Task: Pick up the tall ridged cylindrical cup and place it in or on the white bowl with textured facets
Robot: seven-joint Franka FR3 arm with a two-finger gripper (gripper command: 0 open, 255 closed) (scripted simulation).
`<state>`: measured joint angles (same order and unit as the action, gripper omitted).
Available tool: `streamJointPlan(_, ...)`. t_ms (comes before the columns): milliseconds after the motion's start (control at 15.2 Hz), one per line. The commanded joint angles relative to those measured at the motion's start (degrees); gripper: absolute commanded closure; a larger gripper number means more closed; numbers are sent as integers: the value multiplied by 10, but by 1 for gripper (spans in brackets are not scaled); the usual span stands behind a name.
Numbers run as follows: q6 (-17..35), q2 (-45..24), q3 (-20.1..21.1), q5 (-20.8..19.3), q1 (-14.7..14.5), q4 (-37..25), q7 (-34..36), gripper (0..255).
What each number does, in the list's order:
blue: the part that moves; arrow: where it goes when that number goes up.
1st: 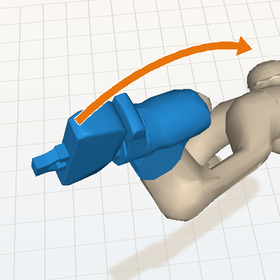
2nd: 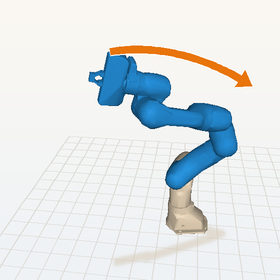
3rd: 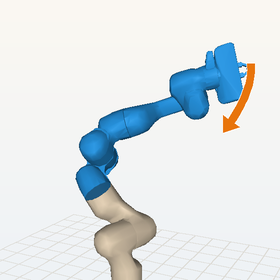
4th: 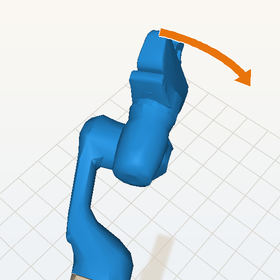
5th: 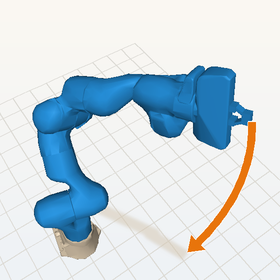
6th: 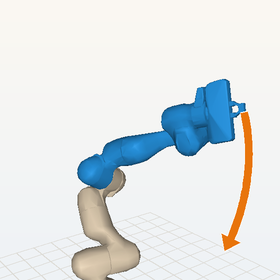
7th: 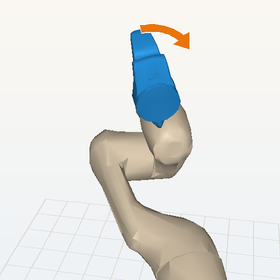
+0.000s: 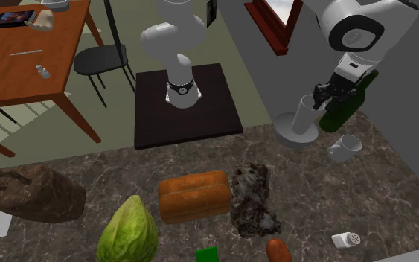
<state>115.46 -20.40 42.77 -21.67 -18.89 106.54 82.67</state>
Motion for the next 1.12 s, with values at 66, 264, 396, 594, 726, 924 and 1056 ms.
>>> streamJointPlan(66, 0, 0, 0, 0, 0, 0, 0, 0)
streamJointPlan(264, 0, 0, 0, 0, 0, 0, 0, 0)
streamJointPlan(396, -32, 14, 7, 14, 1, -23, -9, 0)
streamJointPlan(594, -62, 24, 13, 25, 1, -46, -16, 0)
streamJointPlan(726, -62, 24, 13, 25, 1, -46, -16, 0)
streamJointPlan(924, -62, 24, 13, 25, 1, -46, -16, 0)
streamJointPlan(1056, -62, 24, 13, 25, 1, -46, -16, 0)
